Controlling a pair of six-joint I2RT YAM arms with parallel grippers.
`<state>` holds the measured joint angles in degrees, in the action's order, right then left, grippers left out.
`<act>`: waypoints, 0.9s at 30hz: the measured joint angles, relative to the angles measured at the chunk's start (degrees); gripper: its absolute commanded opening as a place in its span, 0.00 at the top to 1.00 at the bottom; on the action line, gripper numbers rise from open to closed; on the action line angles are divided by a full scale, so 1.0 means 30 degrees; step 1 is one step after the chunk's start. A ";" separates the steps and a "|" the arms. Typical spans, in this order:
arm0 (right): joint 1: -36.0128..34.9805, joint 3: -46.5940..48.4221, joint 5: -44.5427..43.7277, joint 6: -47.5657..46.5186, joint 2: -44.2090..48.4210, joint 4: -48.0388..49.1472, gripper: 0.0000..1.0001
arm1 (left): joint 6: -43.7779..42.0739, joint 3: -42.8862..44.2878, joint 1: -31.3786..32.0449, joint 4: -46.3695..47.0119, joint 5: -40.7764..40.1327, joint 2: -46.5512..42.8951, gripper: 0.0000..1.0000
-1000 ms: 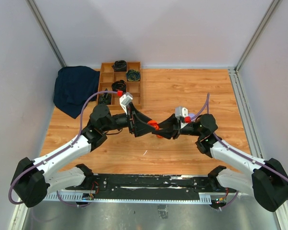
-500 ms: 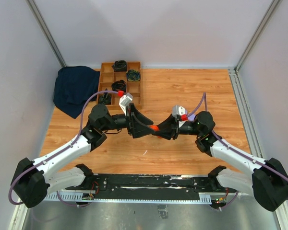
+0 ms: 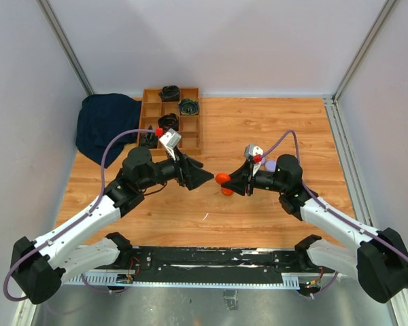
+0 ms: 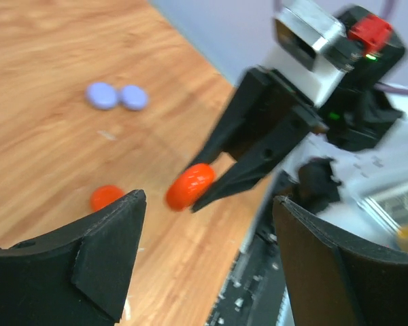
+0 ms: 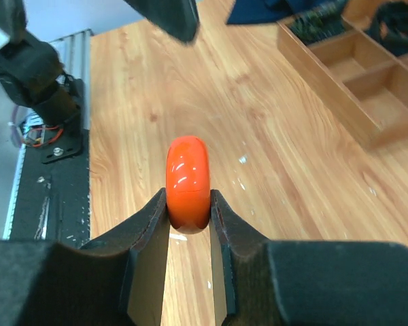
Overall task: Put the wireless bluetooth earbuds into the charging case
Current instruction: Place the charging case at the center of the board.
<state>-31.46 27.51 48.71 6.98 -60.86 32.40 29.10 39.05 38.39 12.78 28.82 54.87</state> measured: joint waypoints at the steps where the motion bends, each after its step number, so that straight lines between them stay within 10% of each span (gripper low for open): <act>1: 0.0160 0.0000 -0.0372 0.0015 0.0109 -0.0583 0.85 | -0.0299 0.0240 0.0000 -0.0947 -0.1005 -0.0160 0.18; 13: 0.3461 -0.0080 -0.3716 0.1792 -0.0262 -0.6229 0.83 | -0.4022 0.3053 -0.0007 -0.9777 -1.1533 -0.1719 0.03; 27: 0.4371 -0.0444 -0.5472 0.4962 -0.4335 -0.7759 0.81 | -0.6317 0.0532 -0.1545 -1.0134 -1.7048 -0.3905 0.01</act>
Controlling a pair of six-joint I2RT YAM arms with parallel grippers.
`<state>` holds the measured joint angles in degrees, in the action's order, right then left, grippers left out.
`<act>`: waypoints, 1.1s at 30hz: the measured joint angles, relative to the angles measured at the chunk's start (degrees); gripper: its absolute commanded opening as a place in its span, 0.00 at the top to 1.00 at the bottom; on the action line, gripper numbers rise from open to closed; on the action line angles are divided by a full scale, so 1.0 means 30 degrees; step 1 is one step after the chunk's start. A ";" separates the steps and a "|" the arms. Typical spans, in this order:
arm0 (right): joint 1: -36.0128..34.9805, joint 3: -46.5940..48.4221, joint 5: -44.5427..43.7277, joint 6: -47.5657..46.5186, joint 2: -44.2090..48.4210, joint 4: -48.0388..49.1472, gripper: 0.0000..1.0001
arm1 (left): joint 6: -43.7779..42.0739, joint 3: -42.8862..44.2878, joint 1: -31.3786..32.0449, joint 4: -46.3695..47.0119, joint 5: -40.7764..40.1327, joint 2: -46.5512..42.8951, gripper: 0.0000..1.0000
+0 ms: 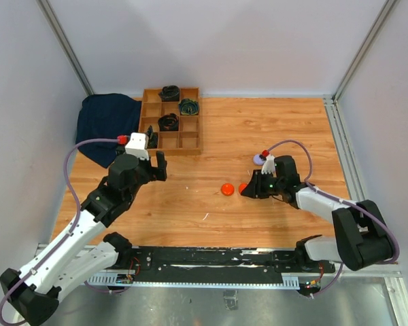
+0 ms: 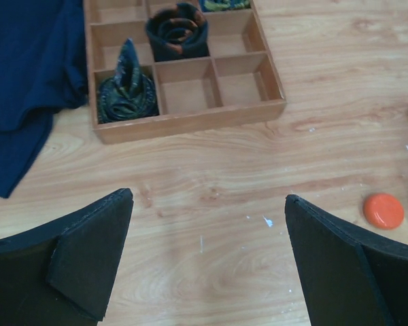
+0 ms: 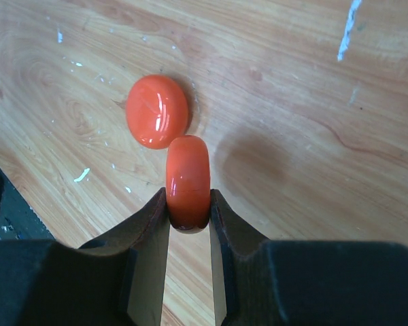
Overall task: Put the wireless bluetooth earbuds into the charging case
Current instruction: Place the charging case at the center of the board, then reset both arms
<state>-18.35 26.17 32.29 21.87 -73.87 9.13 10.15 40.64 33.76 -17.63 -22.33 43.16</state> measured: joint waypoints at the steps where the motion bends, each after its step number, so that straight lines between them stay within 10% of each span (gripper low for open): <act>1: 0.0000 0.0000 0.0000 0.0277 -0.0299 0.0036 0.80 | -0.0029 -0.0109 -0.0168 -0.0007 -0.0131 -0.0284 0.01; 19: 0.0000 0.0109 0.1333 0.3563 -0.2987 0.2637 0.35 | -0.0080 -0.0699 -0.2535 0.1319 -0.0168 -0.2994 0.01; 33: 0.0000 0.0335 -0.3636 0.1180 0.2193 -0.4065 0.00 | 0.1872 -0.0663 -0.2630 0.1137 0.1253 -0.5464 0.01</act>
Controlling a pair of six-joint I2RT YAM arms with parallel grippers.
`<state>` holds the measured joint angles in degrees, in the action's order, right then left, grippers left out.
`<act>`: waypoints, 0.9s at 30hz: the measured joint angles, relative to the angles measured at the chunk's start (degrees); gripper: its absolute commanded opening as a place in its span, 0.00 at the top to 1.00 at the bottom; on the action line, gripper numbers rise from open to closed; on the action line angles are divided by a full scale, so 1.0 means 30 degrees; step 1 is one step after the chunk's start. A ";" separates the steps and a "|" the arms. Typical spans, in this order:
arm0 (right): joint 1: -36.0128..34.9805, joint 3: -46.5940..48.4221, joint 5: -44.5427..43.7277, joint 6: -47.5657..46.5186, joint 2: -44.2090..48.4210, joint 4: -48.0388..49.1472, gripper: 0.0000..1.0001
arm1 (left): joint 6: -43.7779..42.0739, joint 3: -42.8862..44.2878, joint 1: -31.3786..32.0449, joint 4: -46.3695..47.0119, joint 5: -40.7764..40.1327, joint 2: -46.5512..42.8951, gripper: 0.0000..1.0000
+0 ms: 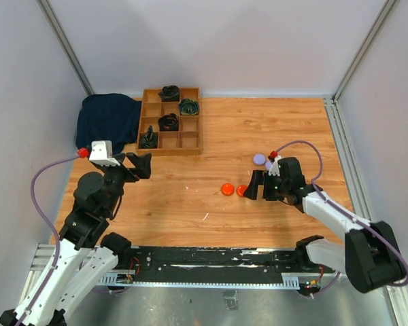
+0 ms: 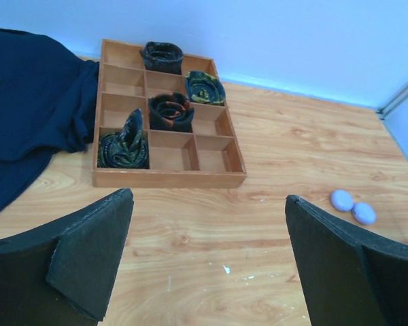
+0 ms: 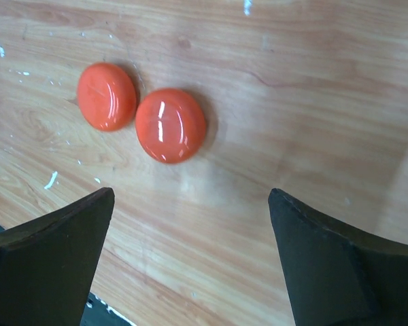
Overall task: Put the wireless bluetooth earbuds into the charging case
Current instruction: Reset both arms
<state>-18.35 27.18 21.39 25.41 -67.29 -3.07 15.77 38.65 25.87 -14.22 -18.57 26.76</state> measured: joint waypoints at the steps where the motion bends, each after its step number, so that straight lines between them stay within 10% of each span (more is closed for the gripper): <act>1: 0.0000 0.0029 -0.0306 -0.0146 0.0648 -0.0699 0.01 | 0.0335 0.0022 0.0000 -0.0306 0.0175 -0.0321 0.01; 27: 0.0000 0.6674 -0.7708 -0.3060 1.6655 -1.2495 0.01 | 0.3621 -0.2885 -0.0015 -0.4102 0.2958 -0.7402 0.01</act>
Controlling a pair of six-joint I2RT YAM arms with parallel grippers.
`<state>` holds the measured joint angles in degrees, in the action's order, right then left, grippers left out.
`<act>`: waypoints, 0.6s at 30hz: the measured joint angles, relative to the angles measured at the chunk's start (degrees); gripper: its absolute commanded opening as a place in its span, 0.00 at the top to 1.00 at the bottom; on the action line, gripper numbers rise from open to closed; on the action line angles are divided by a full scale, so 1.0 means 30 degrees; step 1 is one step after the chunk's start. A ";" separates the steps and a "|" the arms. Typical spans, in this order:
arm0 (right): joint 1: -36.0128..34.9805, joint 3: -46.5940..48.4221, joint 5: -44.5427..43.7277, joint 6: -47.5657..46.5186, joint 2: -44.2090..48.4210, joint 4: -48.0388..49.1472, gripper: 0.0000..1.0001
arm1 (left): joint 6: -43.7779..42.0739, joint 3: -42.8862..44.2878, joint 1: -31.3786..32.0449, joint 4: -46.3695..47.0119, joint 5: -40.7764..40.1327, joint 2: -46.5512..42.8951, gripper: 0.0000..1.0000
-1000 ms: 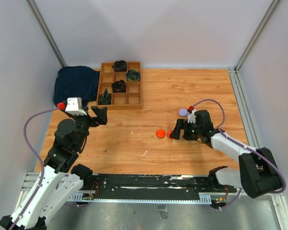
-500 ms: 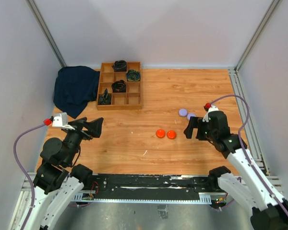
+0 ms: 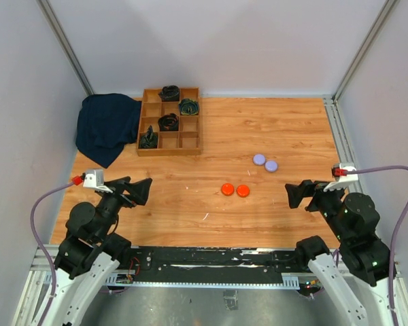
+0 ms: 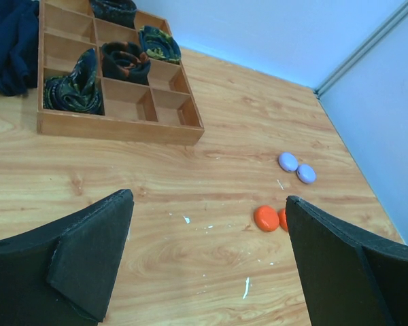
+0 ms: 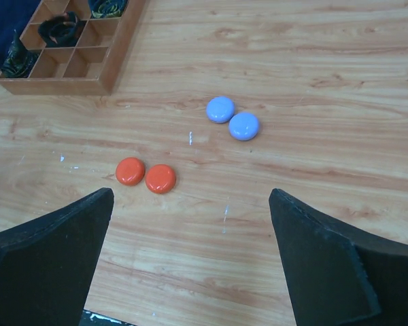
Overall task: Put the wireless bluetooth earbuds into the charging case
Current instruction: Reset both arms
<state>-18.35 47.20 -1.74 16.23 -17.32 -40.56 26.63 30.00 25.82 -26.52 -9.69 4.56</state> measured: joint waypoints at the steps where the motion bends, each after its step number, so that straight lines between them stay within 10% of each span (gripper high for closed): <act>1: 0.0000 -0.0007 -0.0109 -0.0146 0.0495 -0.0080 0.01 | 0.0007 -0.0102 0.0000 -0.0007 -0.0015 -0.0146 0.01; 18: 0.0000 -0.1421 -0.0954 -0.0991 0.0838 -0.0015 0.01 | 0.0146 -0.0262 0.0000 0.0015 -0.0117 -0.0874 0.01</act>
<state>-18.35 42.94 -4.60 13.26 -14.81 -40.60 27.07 29.21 25.82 -26.48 -10.04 1.93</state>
